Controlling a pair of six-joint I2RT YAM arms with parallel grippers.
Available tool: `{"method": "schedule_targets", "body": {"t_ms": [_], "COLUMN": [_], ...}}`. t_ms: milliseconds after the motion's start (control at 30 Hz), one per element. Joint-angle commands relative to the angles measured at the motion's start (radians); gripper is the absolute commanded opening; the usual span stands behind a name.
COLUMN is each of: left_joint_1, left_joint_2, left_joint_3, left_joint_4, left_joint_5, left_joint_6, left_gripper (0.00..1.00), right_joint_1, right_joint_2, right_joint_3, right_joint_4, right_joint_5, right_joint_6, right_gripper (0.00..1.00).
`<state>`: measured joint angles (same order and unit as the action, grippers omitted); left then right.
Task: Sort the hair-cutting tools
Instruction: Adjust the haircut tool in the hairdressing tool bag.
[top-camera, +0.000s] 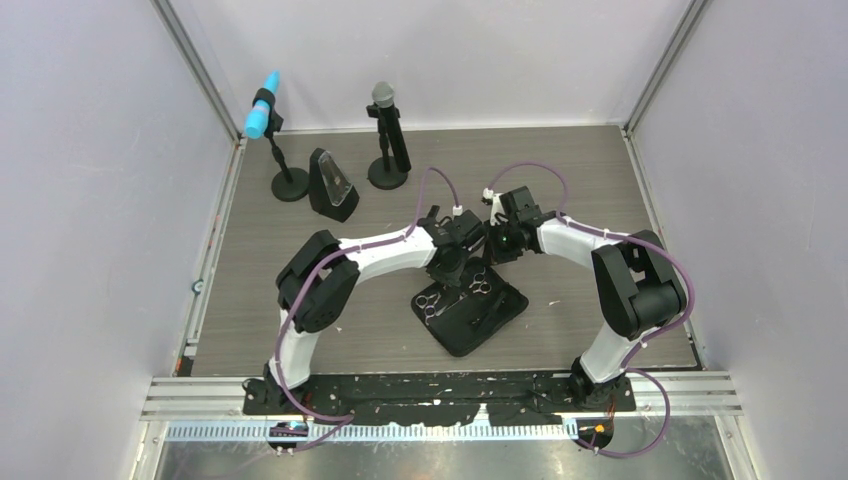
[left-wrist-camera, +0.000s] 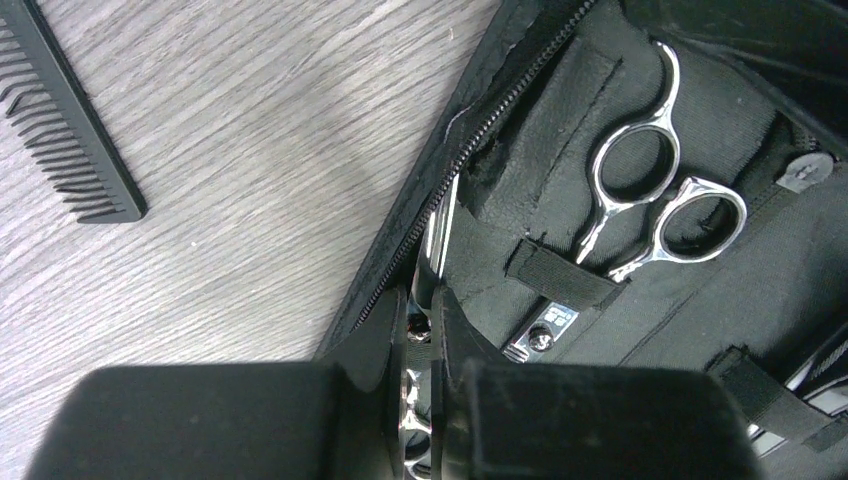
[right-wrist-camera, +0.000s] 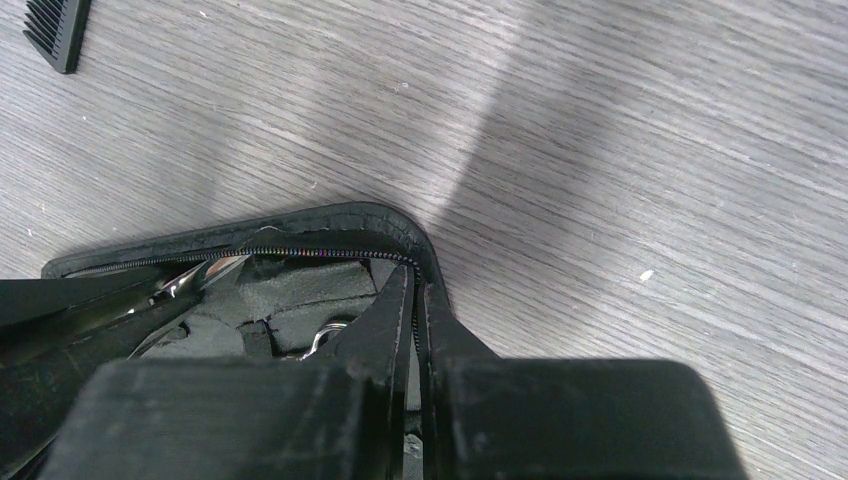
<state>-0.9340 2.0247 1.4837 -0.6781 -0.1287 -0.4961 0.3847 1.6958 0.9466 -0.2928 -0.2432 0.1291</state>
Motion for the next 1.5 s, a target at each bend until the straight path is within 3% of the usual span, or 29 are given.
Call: {"method": "schedule_targets", "body": {"t_ms": [0,300,900,1467], "left_joint_1": [-0.025,-0.052,-0.06,-0.054], "left_joint_2": [-0.072,-0.161,-0.053,0.01], "left_joint_3": [-0.068,-0.156,-0.022,0.075], "left_joint_4": [0.081,0.226,-0.001,0.044], "left_joint_5": [0.055,0.176,0.011,0.03], "left_joint_6": [0.046,0.107,-0.008,0.049], "left_gripper": [0.0,0.0,0.0,0.0], "right_joint_1": [-0.001,-0.005,-0.006,-0.004], "right_joint_2": [0.002,0.009,0.005,0.0], "right_joint_3": [-0.004,0.0,-0.005,-0.023], "right_joint_4": [0.04,0.041,0.043,0.065], "right_joint_5": [0.021,0.022,0.012,-0.048], "right_joint_6": [-0.007,-0.002,0.006,0.02], "right_gripper": [0.05,0.05,0.05,0.05]}}
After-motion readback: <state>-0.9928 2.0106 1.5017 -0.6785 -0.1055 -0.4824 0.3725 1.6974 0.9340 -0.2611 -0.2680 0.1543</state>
